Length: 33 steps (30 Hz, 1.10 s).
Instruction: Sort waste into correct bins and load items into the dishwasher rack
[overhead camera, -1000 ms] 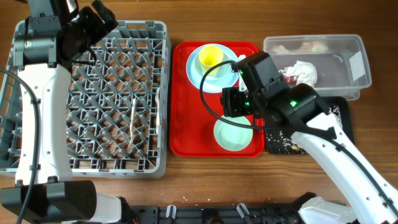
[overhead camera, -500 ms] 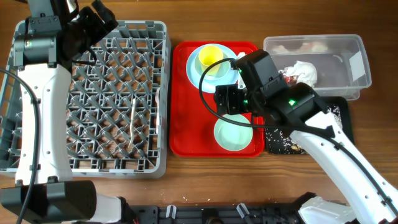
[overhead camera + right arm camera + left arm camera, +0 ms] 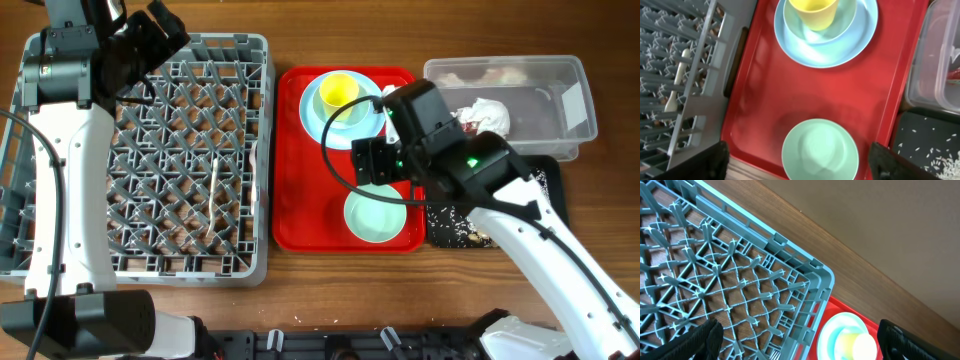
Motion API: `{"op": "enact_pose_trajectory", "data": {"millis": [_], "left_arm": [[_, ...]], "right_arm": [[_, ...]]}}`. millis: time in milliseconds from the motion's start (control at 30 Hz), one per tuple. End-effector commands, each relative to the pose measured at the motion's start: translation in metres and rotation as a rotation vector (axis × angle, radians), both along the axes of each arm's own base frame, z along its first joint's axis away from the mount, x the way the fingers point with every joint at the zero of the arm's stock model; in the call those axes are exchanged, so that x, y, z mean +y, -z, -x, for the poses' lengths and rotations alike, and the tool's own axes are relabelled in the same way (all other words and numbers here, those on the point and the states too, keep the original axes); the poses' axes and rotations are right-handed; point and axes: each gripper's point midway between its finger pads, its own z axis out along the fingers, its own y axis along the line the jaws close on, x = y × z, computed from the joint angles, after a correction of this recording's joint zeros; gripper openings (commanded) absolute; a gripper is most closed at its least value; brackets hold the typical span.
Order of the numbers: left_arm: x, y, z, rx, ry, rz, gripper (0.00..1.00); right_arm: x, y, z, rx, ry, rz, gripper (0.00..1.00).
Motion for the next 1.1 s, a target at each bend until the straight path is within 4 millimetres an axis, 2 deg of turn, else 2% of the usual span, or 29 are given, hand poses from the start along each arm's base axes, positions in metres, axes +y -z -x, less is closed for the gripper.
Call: {"op": "enact_pose_trajectory", "data": {"millis": [0, 133, 167, 233, 267, 333, 367, 433, 467, 500, 567, 633, 667, 867, 1067], "left_arm": [[0.003, 0.0, 0.0, -0.001, -0.003, -0.005, 1.0], [0.003, 0.0, 0.0, -0.001, -0.003, -0.005, 1.0], [0.003, 0.0, 0.0, -0.001, -0.004, -0.005, 1.0], [0.003, 0.0, 0.0, -0.001, -0.003, -0.005, 1.0], [0.003, 0.0, 0.0, -0.002, -0.004, -0.005, 1.0], [0.003, 0.0, 0.0, -0.002, -0.004, -0.005, 1.0], [0.003, 0.0, 0.0, -0.001, -0.004, -0.005, 1.0], [0.003, 0.0, 0.0, -0.001, -0.003, -0.005, 1.0], [0.003, 0.0, 0.0, -0.002, -0.003, -0.005, 1.0], [0.003, 0.0, 0.0, -0.002, -0.004, -0.005, 1.0], [0.003, 0.0, 0.0, -0.002, -0.004, -0.005, 1.0], [0.003, 0.0, 0.0, -0.001, -0.003, -0.005, 1.0], [0.003, 0.0, 0.0, -0.002, -0.003, -0.005, 1.0], [0.003, 0.0, 0.0, -0.001, -0.003, -0.005, 1.0], [0.003, 0.0, 0.0, -0.001, -0.004, -0.005, 1.0]], "right_arm": [[0.001, -0.01, -0.021, -0.056, -0.061, -0.044, 0.87], [0.023, -0.007, -0.07, -0.18, -0.101, -0.074, 0.79], [0.027, 0.0, -0.077, -0.148, -0.103, -0.064, 0.79], [0.02, 0.005, -0.079, -0.01, -0.107, 0.028, 0.8], [0.014, -0.004, -0.081, -0.004, -0.087, 0.059, 0.69], [-0.005, -0.053, -0.068, -0.059, -0.021, 0.038, 0.65], [-0.02, -0.075, -0.053, -0.082, 0.041, 0.016, 0.66], [-0.072, -0.112, -0.02, -0.139, 0.246, 0.013, 0.68], [-0.096, -0.126, -0.006, -0.172, 0.333, 0.016, 0.72], [-0.129, -0.139, 0.016, -0.207, 0.451, 0.022, 0.78], [-0.187, -0.148, 0.051, -0.245, 0.651, 0.055, 1.0], [-0.231, -0.144, 0.069, -0.254, 0.796, 0.105, 1.0], [-0.267, -0.134, 0.08, -0.211, 0.93, 0.153, 1.0], [-0.272, -0.12, 0.068, -0.15, 0.934, 0.174, 1.0], [-0.277, -0.092, 0.044, -0.031, 0.922, 0.208, 1.0]]}}
